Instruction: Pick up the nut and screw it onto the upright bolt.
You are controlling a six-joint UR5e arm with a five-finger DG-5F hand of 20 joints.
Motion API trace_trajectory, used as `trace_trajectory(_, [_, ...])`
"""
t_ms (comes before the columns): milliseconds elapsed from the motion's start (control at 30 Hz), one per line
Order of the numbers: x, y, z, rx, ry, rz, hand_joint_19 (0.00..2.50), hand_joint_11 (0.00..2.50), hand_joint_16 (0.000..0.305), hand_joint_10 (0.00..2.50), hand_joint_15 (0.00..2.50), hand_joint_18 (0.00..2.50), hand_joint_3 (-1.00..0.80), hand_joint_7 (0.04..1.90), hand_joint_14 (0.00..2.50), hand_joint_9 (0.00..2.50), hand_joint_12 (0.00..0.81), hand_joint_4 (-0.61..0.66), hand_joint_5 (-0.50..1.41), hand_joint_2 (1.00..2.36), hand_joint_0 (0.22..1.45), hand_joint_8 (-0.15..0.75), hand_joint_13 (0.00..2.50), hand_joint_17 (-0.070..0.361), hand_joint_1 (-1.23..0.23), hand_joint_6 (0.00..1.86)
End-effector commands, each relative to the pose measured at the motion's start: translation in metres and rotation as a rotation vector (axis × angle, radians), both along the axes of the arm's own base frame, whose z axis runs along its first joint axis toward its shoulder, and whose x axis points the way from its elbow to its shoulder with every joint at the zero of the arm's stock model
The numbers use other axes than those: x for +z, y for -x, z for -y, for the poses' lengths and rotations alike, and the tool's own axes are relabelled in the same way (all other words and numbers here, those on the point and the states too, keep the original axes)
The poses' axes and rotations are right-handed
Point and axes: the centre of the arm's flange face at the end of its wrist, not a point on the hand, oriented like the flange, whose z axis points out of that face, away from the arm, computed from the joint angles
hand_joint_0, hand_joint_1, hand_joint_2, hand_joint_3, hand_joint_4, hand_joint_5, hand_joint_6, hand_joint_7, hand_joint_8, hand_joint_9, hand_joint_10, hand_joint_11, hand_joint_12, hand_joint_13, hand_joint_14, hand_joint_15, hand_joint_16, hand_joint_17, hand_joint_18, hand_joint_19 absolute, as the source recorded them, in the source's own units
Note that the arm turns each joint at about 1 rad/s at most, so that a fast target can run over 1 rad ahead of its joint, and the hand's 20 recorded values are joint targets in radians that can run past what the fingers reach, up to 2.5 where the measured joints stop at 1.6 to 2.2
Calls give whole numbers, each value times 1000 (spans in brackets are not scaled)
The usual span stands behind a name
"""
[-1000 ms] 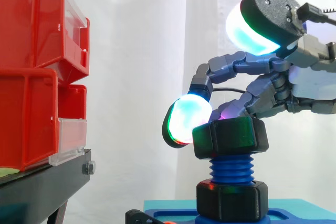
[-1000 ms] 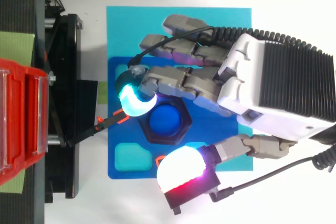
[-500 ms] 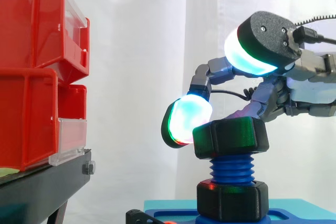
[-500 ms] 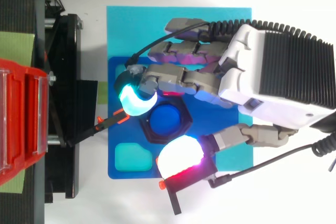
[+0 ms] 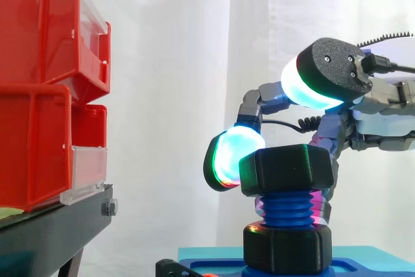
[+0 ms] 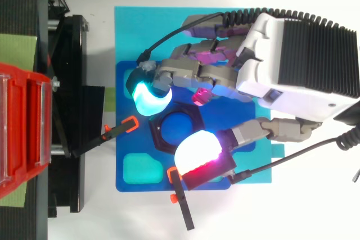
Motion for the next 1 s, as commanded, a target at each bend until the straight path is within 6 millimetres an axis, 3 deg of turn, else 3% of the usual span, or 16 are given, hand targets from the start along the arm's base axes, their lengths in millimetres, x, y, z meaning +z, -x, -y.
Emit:
trace_trajectory(0, [0, 0, 3, 9, 0, 0, 0, 94, 16, 3, 0, 557, -500, 1345, 0, 1395, 171, 113, 59, 1000, 500, 283, 851, 35, -205, 542])
trace_trajectory(200, [2, 0, 6, 17, 2, 1, 0, 142, 12, 3, 0, 693, -500, 1240, 0, 1587, 141, 71, 69, 1000, 503, 208, 970, 28, -248, 602])
trace_trajectory(700, [10, 6, 15, 14, 5, -15, 17, 312, 9, 10, 0, 890, -500, 1137, 0, 1819, 121, 75, 71, 1000, 503, 211, 1163, 21, -296, 642])
trace_trajectory(967, [28, 14, 18, 13, 10, -19, 106, 409, 9, 15, 8, 994, -500, 1124, 0, 1898, 123, 66, 72, 1000, 505, 210, 1255, 19, -318, 647])
